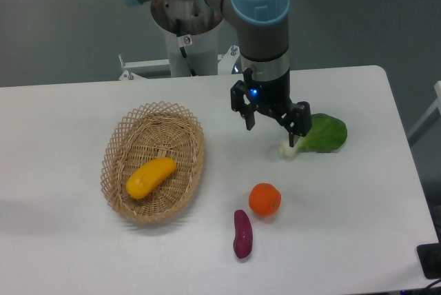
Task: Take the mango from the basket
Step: 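Move the open gripper toward the wicker basket, then lower the gripper into the basket over the yellow mango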
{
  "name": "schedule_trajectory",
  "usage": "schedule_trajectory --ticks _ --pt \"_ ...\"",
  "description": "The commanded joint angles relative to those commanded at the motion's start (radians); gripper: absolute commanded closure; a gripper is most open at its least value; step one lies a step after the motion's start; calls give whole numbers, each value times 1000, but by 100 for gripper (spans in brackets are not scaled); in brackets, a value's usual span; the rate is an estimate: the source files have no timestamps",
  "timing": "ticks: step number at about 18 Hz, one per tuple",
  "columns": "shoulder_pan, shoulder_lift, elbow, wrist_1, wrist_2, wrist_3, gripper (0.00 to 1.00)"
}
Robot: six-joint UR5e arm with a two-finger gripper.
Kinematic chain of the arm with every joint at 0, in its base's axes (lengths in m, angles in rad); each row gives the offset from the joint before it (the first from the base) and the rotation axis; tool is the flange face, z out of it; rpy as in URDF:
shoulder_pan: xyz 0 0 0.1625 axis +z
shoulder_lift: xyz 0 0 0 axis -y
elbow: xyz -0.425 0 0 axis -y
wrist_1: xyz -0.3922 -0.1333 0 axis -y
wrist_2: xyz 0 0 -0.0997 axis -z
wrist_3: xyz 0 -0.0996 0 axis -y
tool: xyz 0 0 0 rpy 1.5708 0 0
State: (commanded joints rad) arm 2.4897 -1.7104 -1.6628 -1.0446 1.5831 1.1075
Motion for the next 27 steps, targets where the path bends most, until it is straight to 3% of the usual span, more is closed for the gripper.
schedule_trajectory --ticks 10,21,23,27 --pt "-17 37 -51 3 -28 -79 0" --pt "-185 25 -95 6 -51 -340 0" --pt "-201 20 -104 21 -51 -406 0" --pt "-255 -21 -141 109 -43 -469 0"
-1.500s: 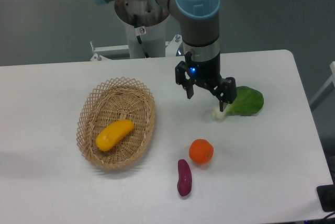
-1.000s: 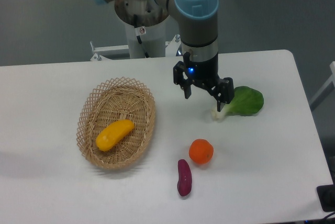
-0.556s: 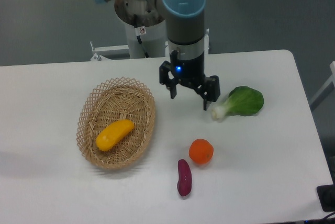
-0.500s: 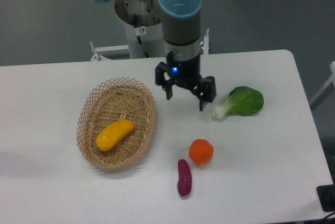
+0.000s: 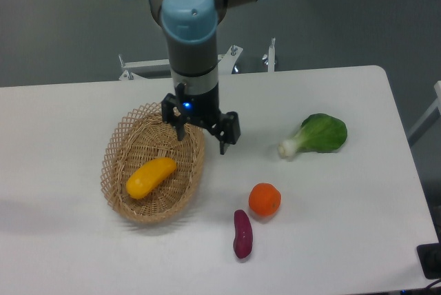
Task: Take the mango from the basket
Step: 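Lower the gripper into the basket over the yellow mango, then close the gripper around the yellow mango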
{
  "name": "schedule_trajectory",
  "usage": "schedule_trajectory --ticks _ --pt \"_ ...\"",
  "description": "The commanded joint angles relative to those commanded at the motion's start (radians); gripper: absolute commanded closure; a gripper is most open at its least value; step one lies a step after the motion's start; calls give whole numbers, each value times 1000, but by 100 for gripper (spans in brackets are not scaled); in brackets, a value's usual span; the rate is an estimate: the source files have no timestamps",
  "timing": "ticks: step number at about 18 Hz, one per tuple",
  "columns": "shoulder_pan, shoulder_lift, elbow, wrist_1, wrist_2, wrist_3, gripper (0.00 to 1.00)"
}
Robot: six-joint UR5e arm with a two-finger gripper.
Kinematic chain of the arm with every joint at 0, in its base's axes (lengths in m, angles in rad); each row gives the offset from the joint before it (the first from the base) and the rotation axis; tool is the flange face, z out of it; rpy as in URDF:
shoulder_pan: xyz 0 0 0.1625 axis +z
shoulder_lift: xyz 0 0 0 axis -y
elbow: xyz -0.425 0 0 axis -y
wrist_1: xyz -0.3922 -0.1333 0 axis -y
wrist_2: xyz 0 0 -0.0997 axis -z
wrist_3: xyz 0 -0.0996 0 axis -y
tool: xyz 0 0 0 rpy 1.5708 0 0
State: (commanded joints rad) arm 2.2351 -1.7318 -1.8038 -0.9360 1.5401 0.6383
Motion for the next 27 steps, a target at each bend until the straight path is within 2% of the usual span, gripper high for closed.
schedule_trajectory --ticks 3,5,10,16,27 --pt "-29 -14 -71 81 0 -26 0" --pt "-51 -26 -98 94 5 -29 0" --pt "-117 -92 -85 100 6 -25 0" --pt "-172 -170 -78 172 21 -22 0" --pt "-192 -215 -72 178 34 -22 0"
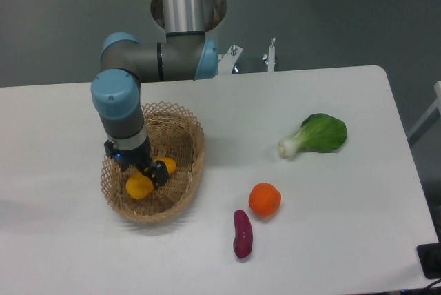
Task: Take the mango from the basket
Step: 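Close the gripper around the yellow mango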
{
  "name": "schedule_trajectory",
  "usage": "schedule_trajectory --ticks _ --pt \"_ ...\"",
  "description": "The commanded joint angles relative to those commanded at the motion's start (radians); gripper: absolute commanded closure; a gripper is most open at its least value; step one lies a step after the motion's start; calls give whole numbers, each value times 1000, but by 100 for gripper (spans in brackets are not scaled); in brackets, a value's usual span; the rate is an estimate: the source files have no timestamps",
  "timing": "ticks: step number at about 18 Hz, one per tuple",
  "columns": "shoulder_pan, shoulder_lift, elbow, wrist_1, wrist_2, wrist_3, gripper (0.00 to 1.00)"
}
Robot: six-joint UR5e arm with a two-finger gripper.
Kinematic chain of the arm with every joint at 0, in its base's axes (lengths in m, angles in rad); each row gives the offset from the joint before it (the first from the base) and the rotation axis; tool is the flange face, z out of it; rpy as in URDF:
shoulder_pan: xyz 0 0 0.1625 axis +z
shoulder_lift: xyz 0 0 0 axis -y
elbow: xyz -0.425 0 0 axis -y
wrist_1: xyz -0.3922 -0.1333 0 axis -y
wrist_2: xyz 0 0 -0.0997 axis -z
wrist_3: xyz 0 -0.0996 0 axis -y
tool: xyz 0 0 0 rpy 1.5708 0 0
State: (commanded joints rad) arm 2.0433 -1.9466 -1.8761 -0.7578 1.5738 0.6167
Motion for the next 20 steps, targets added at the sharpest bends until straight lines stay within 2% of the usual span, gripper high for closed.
schedule_trajectory --ticks 10,14,16,20 --pt "-5 -17 8 0 22 0 0" --pt "-5 -14 8 0 29 -2 26" --pt "-5 -12 8 2 43 -8 35" --pt "-6 -3 9 0 45 -5 41"
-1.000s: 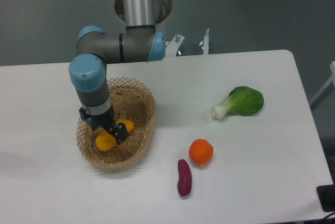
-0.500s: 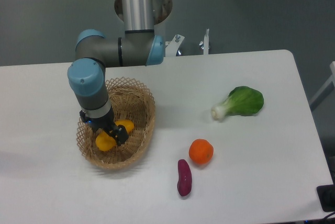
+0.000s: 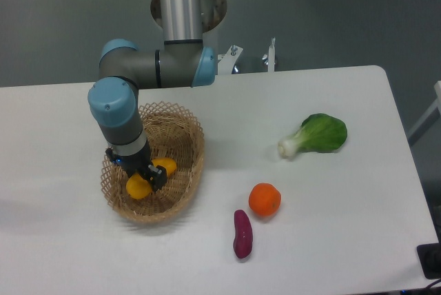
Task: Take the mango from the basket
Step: 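Close the gripper around the yellow mango, then lift the mango out of the basket and carry it beside the orange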
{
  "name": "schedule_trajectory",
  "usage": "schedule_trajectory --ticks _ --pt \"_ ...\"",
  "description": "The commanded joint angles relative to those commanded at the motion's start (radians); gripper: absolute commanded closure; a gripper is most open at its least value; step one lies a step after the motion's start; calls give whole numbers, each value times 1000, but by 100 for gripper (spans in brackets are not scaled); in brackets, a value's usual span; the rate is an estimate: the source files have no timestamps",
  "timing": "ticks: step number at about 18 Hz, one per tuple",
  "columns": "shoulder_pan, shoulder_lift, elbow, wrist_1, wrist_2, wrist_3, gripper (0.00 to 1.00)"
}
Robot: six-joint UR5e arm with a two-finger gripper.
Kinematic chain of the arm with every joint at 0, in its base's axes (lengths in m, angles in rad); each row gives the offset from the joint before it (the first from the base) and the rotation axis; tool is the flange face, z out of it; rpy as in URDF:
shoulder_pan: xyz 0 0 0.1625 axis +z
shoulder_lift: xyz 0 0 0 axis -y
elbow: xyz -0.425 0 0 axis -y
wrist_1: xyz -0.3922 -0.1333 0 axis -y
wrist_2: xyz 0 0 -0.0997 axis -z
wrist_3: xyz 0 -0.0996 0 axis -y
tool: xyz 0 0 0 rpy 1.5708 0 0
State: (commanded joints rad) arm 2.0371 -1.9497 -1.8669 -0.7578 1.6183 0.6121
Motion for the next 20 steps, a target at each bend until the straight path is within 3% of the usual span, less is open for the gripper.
schedule_trajectory --ticks 9,13,20 --pt "2 11 8 0 0 3 45" --pt "8 44 20 -2 -5 6 45" --pt "138 115 52 -23 -20 46 45"
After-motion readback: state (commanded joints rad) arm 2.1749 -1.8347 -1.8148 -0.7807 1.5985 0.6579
